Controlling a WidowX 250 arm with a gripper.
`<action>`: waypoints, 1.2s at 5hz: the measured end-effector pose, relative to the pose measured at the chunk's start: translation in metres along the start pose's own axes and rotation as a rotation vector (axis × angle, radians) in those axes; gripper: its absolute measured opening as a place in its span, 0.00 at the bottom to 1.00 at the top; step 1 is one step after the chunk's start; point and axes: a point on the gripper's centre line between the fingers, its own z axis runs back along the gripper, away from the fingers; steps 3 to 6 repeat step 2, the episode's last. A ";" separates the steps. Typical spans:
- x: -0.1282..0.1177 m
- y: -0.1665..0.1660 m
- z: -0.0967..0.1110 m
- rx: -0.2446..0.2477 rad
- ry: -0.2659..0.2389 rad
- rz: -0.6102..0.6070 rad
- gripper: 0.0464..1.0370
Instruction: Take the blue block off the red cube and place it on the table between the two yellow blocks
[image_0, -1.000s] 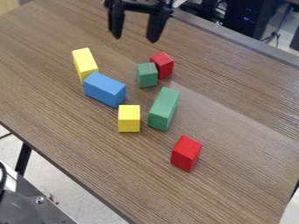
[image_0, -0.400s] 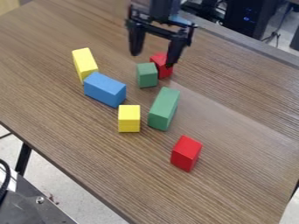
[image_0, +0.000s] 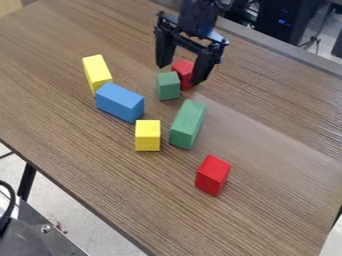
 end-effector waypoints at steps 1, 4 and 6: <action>0.002 0.008 -0.005 0.057 -0.024 0.080 0.96; 0.002 0.009 -0.004 0.065 -0.026 0.110 0.96; 0.002 0.009 -0.004 0.065 -0.026 0.110 0.96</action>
